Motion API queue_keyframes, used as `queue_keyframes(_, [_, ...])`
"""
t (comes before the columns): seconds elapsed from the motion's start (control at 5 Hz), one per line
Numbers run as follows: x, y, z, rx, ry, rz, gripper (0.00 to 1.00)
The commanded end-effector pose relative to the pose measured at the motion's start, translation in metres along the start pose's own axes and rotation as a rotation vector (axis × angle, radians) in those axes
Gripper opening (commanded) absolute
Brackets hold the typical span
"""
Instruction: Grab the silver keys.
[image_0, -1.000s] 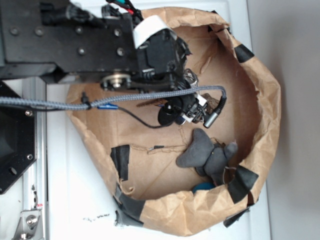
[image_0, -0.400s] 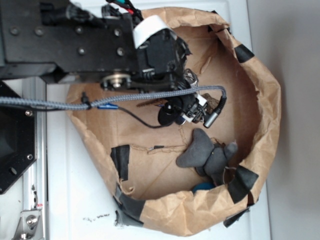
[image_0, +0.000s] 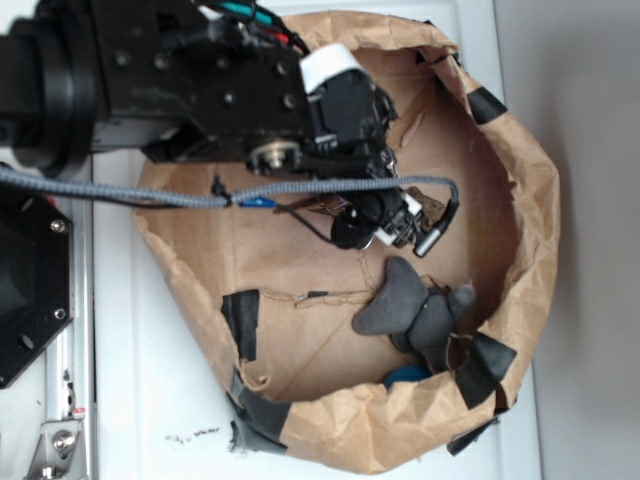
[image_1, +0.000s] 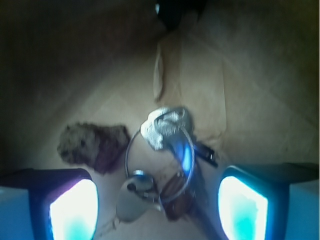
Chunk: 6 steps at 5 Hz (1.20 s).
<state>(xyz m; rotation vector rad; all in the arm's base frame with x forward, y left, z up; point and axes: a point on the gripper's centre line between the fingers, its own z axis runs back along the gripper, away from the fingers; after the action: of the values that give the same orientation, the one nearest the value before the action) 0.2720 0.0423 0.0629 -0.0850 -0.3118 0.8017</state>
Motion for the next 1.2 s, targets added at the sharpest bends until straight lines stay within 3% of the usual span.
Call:
queue_keyframes(0.0, [0.0102, -0.0003, 0.0014, -0.092, -0.006, 0.055, 1.0])
queue_keyframes(0.4, [0.0087, 0.0034, -0.001, -0.046, 0.022, 0.057, 1.0])
queue_keyframes(1.0, [0.0118, 0.0053, -0.0039, -0.025, -0.04, -0.002, 1.0])
